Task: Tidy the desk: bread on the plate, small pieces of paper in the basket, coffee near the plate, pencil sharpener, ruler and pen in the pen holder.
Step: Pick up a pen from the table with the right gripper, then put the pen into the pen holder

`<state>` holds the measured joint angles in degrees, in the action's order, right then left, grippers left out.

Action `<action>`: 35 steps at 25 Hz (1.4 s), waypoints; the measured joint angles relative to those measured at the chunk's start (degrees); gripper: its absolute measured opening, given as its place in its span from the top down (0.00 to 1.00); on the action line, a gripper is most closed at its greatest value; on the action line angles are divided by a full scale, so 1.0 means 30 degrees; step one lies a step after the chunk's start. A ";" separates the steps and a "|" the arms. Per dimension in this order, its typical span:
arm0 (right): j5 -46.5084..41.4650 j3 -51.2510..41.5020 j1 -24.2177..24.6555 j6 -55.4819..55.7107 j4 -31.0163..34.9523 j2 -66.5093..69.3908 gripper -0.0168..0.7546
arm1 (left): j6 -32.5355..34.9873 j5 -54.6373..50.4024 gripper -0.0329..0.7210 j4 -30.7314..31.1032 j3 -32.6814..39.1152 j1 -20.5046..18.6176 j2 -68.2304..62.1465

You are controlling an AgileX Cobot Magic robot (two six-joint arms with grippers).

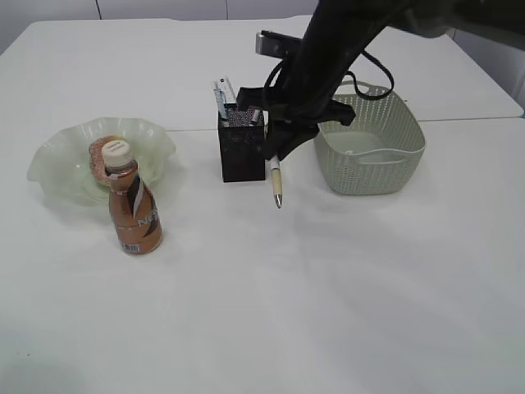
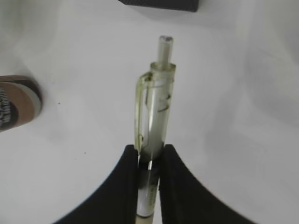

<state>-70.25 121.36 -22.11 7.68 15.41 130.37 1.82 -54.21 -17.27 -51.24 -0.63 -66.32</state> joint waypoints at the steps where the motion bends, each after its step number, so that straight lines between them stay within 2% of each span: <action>1: 0.0000 0.0000 0.0249 -0.0433 0.0587 -0.0179 0.90 | 0.0000 0.0000 0.55 0.0000 0.0000 0.0000 0.0000; 10: -0.0111 0.0000 0.2874 -0.4095 0.6300 -0.0710 0.90 | 0.0000 -0.0182 0.55 0.0000 0.0000 0.0000 0.0000; 14: -0.0111 0.0000 0.3760 -0.6833 0.9684 -0.0710 0.90 | 0.0000 -0.0372 0.55 0.0000 0.0000 0.0000 0.0000; 19: 0.0593 -0.0031 0.3939 -1.0470 1.2847 -0.0710 0.90 | 0.0000 -0.0489 0.55 0.0000 0.0000 0.0000 0.0000; 30: 0.5732 -0.0031 0.3939 -1.8825 1.6104 -0.0671 0.90 | 0.0000 -0.0714 0.55 0.0000 0.0000 0.0000 0.0000; 35: 0.7417 -0.0031 0.3939 -2.3559 1.9775 0.0391 0.90 | 0.0000 -0.0714 0.55 -0.0043 0.0000 0.0000 0.0000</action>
<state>-48.00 121.27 -10.29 -63.00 74.74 131.54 1.82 -56.35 -17.40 -51.24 -0.63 -66.32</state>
